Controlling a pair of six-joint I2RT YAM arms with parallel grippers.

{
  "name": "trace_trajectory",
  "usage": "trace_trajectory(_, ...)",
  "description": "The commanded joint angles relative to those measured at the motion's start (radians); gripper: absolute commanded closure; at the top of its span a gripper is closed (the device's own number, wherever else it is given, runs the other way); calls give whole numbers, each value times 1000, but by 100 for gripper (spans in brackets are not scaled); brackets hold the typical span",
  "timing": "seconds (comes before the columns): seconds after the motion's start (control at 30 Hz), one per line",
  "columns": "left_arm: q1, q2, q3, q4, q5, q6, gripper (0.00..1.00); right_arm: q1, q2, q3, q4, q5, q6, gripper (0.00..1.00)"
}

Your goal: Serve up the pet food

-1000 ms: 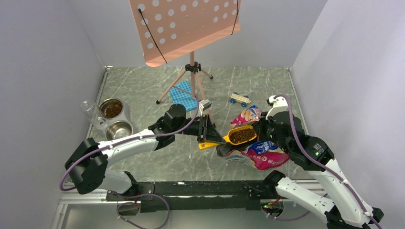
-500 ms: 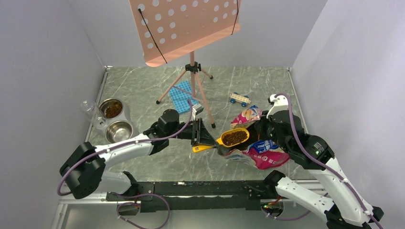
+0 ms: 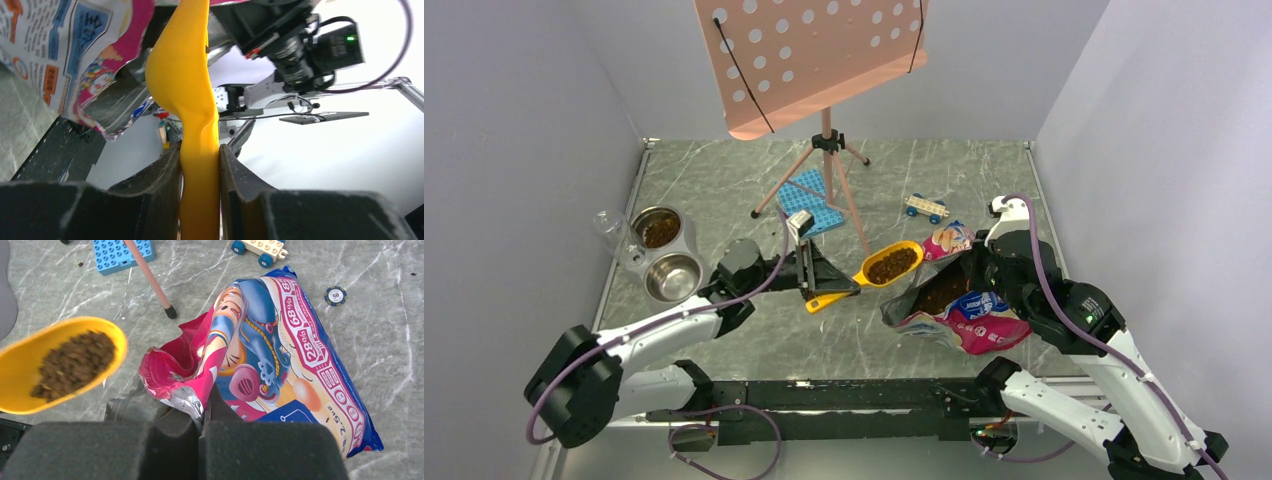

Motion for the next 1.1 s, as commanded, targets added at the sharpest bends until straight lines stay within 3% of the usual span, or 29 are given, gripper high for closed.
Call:
trace_trajectory(0.0, 61, -116, 5, 34, 10, 4, 100, 3, -33, 80, 137, 65, 7, 100)
trace_trajectory(0.2, 202, -252, 14, -258, 23, 94, 100, 3, -28, 78, 144, 55, 7, 100)
trace_trajectory(0.37, 382, -336, 43, -486, 21, 177, 100, 4, -22, 79, 152, 42, 1, 100)
trace_trajectory(0.73, 1002, -491, 17, -861, 123, 353, 100, 4, -38, 71, 158, 35, -10, 100)
trace_trajectory(0.83, 1075, -531, -4, -918, 104, 389, 100, 3, -38, 73, 161, 26, -19, 100)
trace_trajectory(1.07, 1243, -717, -141, -981, 107, 298, 100, 4, -47, 74, 163, -17, -40, 100)
